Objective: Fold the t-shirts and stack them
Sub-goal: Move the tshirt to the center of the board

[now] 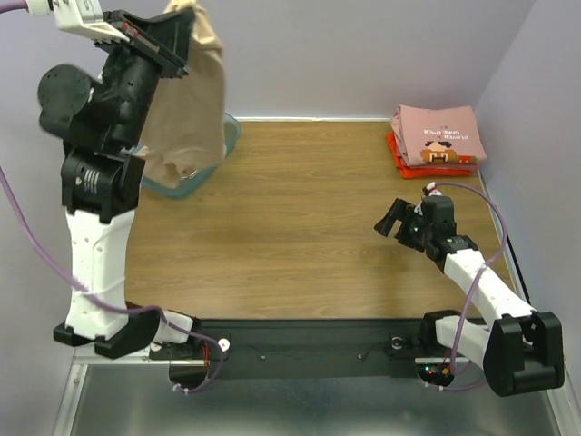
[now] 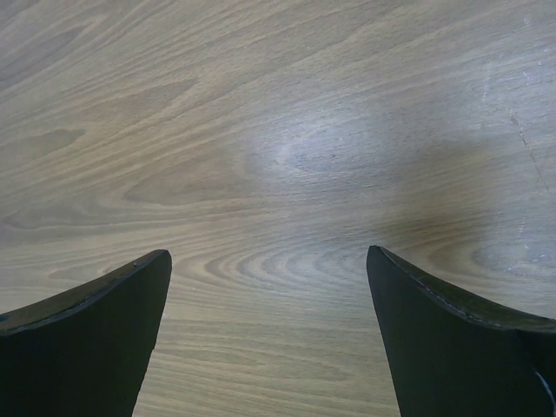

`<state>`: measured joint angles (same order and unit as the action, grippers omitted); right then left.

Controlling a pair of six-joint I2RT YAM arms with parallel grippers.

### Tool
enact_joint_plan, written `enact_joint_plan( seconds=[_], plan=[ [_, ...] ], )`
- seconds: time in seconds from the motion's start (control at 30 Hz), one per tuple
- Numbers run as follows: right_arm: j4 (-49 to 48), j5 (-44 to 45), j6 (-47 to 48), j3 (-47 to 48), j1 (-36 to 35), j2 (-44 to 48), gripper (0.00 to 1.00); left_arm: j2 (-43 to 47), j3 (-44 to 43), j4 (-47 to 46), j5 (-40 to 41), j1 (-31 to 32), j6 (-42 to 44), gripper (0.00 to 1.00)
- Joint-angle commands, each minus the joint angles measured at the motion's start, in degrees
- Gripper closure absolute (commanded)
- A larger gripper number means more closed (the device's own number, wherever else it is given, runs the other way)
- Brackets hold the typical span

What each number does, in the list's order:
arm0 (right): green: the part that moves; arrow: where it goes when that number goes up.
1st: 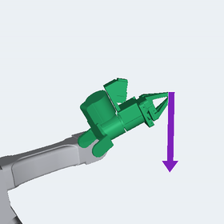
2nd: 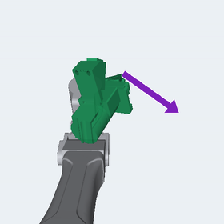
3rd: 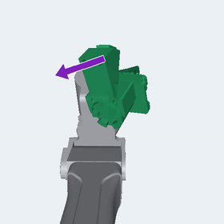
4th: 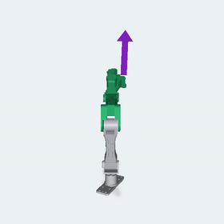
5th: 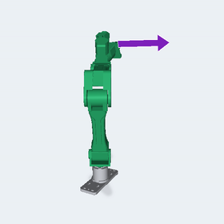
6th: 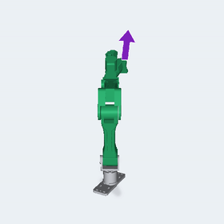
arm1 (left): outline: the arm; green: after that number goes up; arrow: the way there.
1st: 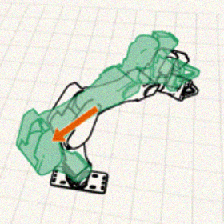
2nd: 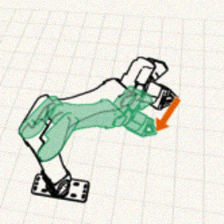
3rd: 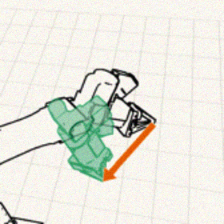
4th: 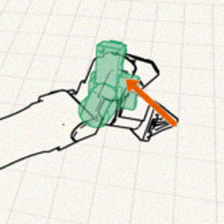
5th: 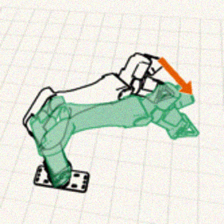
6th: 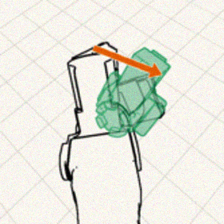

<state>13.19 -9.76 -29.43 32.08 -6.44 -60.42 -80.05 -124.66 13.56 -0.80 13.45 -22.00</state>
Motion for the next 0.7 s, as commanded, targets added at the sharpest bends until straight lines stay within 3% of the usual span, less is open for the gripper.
enact_joint_plan(
  seconds=[0.0,0.17,0.33,0.37,0.47,0.5,0.53,0.57,0.6,0.67],
  plan=[
    [-2.4,-0.5,-0.6,1.9,0.1,2.5,0.00,1.3,0.1,-8.2,-19.2,8.8,0.9,1.00],
    [-2.4,3.0,-1.0,0.8,0.0,8.9,0.00,0.6,0.2,-11.8,-24.2,19.1,1.2,1.00],
    [-0.5,9.2,-2.9,0.2,0.1,16.2,0.00,-1.2,1.8,-11.2,-16.6,21.7,0.8,1.00],
    [0.9,12.9,-3.5,0.4,0.1,18.3,0.00,-0.6,5.4,-11.1,-13.7,21.7,1.0,1.00],
    [5.3,20.8,-4.2,1.4,0.0,20.7,0.00,0.2,15.3,-8.7,5.0,21.2,0.3,1.00],
    [6.5,22.8,-4.8,2.5,0.1,21.7,0.00,0.2,18.2,-7.2,16.0,20.5,-1.0,1.00],
    [7.6,24.7,-5.0,3.1,0.0,21.9,0.00,0.0,21.3,-6.5,20.4,19.6,-2.9,1.00],
    [9.7,27.6,-5.3,3.6,0.0,22.2,0.00,-1.3,26.6,-5.4,23.5,16.6,-7.1,0.96],
    [10.5,28.6,-5.5,4.6,0.0,22.0,0.00,-2.5,28.4,-1.6,25.0,15.2,-9.4,0.86],
    [11.8,29.9,-5.6,5.3,0.0,21.5,0.00,-7.2,32.5,0.5,21.6,12.8,-10.0,0.54]
  ],
)
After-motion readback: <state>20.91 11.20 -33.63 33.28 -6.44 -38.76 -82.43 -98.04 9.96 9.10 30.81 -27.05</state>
